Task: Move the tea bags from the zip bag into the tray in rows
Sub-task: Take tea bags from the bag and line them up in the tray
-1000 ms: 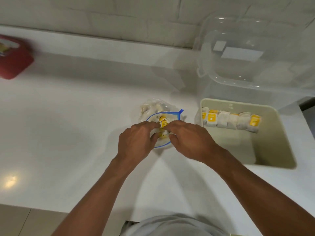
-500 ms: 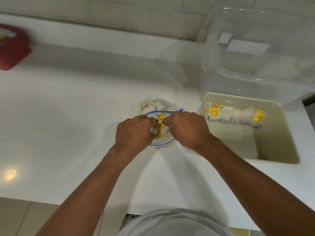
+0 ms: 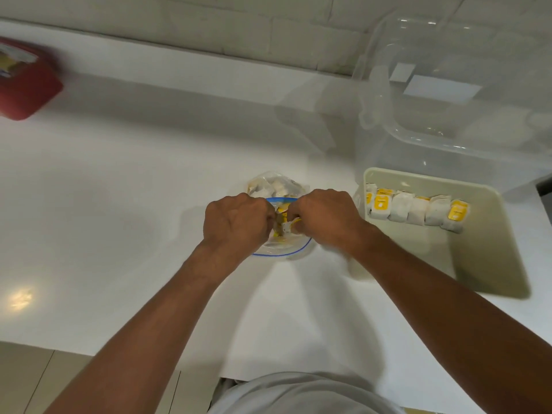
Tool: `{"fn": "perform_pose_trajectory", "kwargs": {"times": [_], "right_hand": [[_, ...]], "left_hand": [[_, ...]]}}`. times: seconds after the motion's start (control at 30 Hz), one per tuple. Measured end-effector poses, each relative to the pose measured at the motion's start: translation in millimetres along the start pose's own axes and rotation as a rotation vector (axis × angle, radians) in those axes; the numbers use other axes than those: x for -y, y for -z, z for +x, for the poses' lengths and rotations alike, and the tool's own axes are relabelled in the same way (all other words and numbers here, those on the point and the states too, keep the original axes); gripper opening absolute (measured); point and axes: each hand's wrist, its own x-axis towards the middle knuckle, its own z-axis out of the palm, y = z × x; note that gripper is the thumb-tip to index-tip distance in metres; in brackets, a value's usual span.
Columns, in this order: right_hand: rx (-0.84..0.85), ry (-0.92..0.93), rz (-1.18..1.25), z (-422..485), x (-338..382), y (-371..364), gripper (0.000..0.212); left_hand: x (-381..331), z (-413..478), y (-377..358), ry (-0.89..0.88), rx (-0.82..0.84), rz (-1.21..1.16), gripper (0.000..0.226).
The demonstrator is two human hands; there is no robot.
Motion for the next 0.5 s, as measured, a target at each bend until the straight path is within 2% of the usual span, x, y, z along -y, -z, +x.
{"fn": "perform_pose_trajectory", "kwargs": {"times": [0.17, 0.37, 0.5], "right_hand": [[-0.036, -0.003, 0.408, -1, -19, 9, 0.022], [0.019, -0.021, 0.841, -5, -31, 17, 0.028], [0.070, -0.020, 0.952, -11, -31, 21, 0.018]], "left_hand": [[4, 1, 7, -0.025, 0.015, -0.182, 0.025], [3, 7, 3, 0.066, 0.061, -0.653, 0.037], [6, 8, 4, -0.003, 0.075, -0.752, 0.041]]}}
